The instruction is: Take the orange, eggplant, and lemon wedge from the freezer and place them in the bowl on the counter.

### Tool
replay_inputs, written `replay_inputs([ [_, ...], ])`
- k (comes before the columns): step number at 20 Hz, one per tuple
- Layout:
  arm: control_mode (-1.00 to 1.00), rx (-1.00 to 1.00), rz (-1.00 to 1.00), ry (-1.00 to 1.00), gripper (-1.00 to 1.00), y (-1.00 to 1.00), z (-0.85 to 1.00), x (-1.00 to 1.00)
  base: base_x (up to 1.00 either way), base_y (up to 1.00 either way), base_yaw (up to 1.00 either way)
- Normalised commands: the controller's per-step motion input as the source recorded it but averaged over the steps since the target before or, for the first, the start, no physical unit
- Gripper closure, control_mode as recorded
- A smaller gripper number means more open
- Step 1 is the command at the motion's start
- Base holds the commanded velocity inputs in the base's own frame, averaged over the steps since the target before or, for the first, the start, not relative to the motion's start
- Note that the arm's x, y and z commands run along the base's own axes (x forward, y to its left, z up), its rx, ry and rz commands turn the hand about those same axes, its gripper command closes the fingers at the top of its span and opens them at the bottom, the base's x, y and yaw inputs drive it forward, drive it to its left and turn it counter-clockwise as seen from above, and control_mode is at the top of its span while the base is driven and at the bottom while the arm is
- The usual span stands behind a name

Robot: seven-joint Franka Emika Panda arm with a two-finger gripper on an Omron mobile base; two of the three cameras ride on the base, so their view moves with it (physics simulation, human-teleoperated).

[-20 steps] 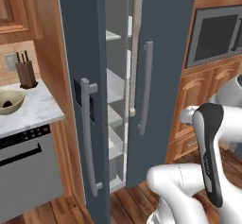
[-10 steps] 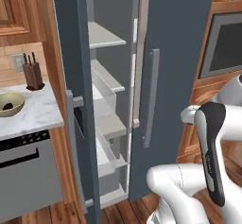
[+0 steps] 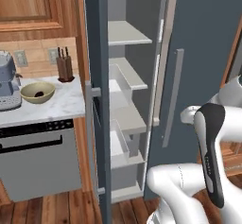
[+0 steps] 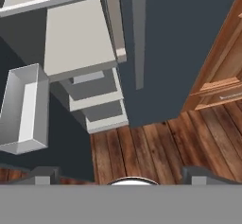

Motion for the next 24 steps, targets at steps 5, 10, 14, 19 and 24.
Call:
replay_inputs([
  [5, 1.0, 0.0, 0.0, 0.0, -1.0, 0.0, 0.0, 0.0, 0.48, 0.16, 0.21],
  [10, 1.0, 0.0, 0.0, 0.0, -1.0, 0.0, 0.0, 0.0, 0.94, 0.0, 0.08],
  [14, 1.0, 0.0, 0.0, 0.0, -1.0, 0.0, 0.0, 0.0, 0.74, 0.0, 0.01],
  [19, 1.0, 0.0, 0.0, 0.0, -1.0, 0.0, 0.0, 0.0, 0.84, -0.19, 0.0],
  [24, 1.0, 0.0, 0.0, 0.0, -1.0, 0.0, 0.0, 0.0, -0.12, -0.54, 0.07],
])
